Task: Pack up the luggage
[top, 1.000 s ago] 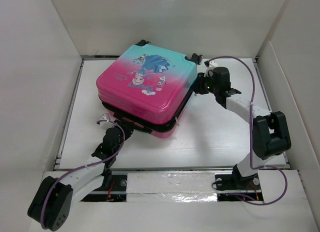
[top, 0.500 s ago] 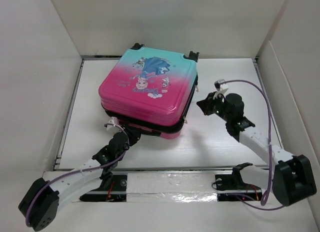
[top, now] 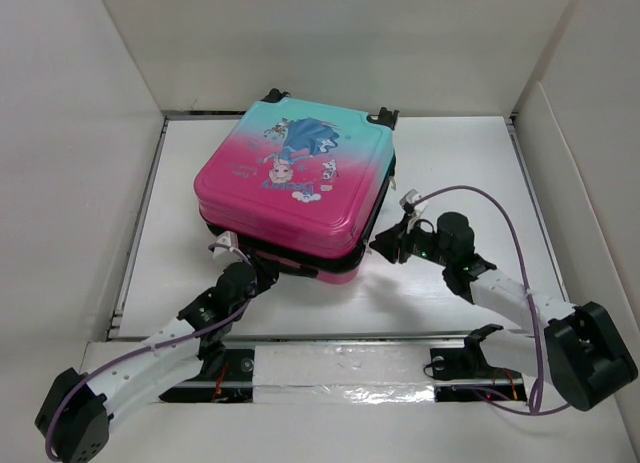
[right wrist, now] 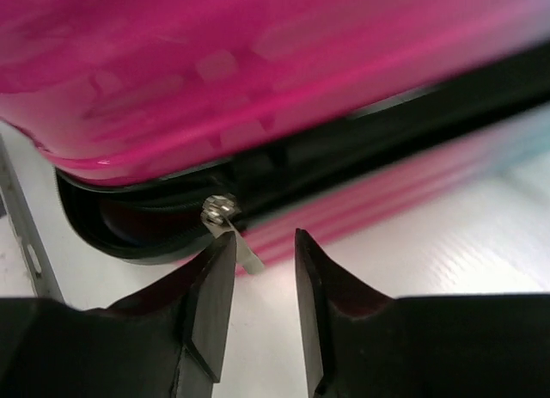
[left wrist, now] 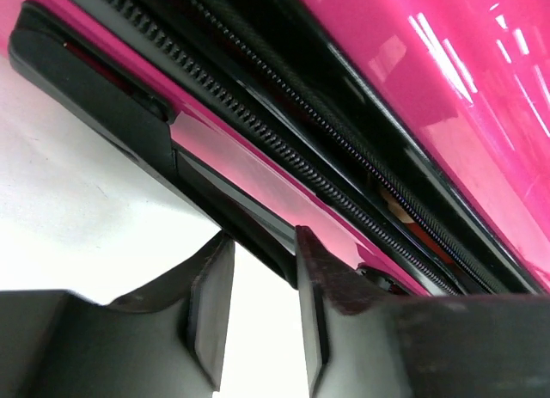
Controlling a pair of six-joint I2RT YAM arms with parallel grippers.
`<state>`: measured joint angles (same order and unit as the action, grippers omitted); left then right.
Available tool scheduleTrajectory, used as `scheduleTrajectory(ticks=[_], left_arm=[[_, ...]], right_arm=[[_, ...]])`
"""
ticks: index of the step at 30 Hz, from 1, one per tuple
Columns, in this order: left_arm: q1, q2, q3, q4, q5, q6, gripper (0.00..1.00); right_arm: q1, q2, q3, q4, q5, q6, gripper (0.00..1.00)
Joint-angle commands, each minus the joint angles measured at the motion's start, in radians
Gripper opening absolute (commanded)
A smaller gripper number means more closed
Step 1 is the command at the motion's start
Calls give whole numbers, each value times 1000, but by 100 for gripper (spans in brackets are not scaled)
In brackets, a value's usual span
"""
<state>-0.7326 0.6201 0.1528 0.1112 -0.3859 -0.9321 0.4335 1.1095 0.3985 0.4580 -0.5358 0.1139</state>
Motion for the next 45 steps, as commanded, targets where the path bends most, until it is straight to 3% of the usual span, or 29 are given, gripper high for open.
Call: scheduleTrajectory(ticks=[1, 11, 19, 22, 24, 25, 27, 29, 32, 37, 39, 43, 45], left_arm=[[-27, 9, 91, 119, 108, 118, 28], [-27, 24, 123, 105, 120, 162, 25], [-27, 18, 148, 68, 111, 182, 24], [-27, 3, 156, 51, 101, 197, 24], [-27, -6, 157, 41, 87, 199, 24], [-27, -8, 159, 32, 85, 199, 24], [-27, -13, 160, 24, 79, 199, 24], [-27, -19, 166, 12, 78, 200, 25], [-27, -31, 182, -10, 73, 205, 27], [-27, -57, 199, -31, 84, 216, 29], [-27, -49, 205, -34, 96, 220, 29], [-27, -39, 226, -56, 97, 228, 28], [-27, -46, 228, -54, 101, 233, 27]], right_arm=[[62, 22, 62, 44, -29, -101, 41], [105, 115, 99, 7, -12, -154, 42], [125, 79, 40, 33, 17, -115, 41], [134, 67, 23, 41, 30, -76, 23], [143, 58, 19, 28, 62, -66, 21], [143, 38, 10, 28, 74, -63, 21], [143, 13, -7, 37, 108, -45, 38], [152, -19, -30, 44, 115, -28, 48], [162, -25, -23, 16, 143, -26, 49], [180, 9, -17, 11, 192, -28, 47], [180, 29, -3, -1, 206, -34, 37], [189, 35, 13, -35, 256, -42, 28], [189, 26, 3, -28, 273, -33, 28]])
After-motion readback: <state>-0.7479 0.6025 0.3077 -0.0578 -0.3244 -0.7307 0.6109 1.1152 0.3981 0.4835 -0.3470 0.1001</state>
